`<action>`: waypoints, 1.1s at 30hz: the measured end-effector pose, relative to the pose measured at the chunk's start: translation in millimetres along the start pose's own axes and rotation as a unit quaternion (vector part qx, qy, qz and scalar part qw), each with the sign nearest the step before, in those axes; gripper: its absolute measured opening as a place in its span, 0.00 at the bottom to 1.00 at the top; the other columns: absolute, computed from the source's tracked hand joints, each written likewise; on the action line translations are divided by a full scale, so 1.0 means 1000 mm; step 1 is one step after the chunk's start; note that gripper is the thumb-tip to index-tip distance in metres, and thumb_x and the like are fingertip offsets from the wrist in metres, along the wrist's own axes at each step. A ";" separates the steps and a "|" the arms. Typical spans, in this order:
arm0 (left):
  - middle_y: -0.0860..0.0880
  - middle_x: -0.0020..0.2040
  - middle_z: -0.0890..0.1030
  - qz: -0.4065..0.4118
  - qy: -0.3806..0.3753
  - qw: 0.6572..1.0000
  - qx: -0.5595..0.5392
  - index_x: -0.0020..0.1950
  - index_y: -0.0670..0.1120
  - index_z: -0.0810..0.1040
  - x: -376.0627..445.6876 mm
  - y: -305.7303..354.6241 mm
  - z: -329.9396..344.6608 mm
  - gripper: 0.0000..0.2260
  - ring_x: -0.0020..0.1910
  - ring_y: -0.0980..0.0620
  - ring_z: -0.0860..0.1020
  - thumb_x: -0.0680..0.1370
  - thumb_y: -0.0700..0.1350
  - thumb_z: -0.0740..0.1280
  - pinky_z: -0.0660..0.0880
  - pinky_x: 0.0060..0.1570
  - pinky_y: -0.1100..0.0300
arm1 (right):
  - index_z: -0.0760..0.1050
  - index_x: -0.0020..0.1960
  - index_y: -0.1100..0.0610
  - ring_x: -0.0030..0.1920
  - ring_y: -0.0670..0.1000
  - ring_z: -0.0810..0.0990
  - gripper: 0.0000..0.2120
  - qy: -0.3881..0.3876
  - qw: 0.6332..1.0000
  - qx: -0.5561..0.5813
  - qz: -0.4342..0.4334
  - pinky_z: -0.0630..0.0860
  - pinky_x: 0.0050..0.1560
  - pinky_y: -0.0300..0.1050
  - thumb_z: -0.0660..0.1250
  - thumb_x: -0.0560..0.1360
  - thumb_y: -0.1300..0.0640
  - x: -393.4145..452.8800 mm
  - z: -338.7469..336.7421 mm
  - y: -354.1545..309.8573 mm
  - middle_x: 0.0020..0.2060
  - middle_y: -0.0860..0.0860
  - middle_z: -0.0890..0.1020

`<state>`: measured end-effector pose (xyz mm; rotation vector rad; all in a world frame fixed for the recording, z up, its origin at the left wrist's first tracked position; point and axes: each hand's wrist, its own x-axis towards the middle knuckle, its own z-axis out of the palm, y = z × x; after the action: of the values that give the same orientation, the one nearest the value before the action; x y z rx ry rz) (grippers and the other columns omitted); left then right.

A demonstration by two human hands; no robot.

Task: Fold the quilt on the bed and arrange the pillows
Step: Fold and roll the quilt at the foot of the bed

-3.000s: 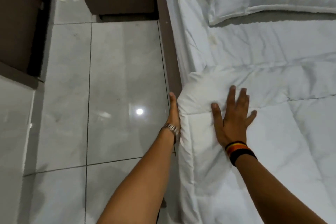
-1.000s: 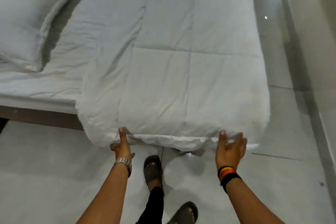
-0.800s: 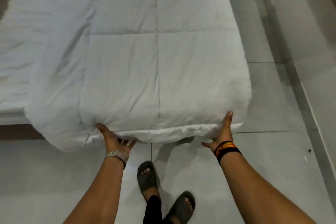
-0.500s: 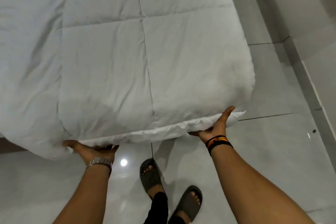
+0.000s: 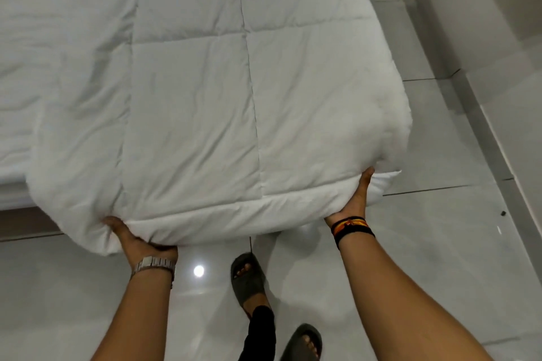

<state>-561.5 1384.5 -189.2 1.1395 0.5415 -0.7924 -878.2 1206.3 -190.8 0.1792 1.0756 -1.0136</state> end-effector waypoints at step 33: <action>0.44 0.85 0.56 0.254 0.076 0.890 0.371 0.85 0.53 0.56 -0.019 0.167 0.274 0.51 0.84 0.44 0.55 0.69 0.76 0.66 0.55 0.81 0.43 | 0.38 0.85 0.49 0.82 0.67 0.52 0.54 0.212 0.870 -0.429 -0.118 0.60 0.76 0.73 0.73 0.76 0.38 -0.014 0.283 -0.084 0.85 0.57 0.50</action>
<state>-444.9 1165.7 16.0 1.9631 0.0234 -0.4448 -760.7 1006.1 -8.3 -0.4918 1.8962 -0.6264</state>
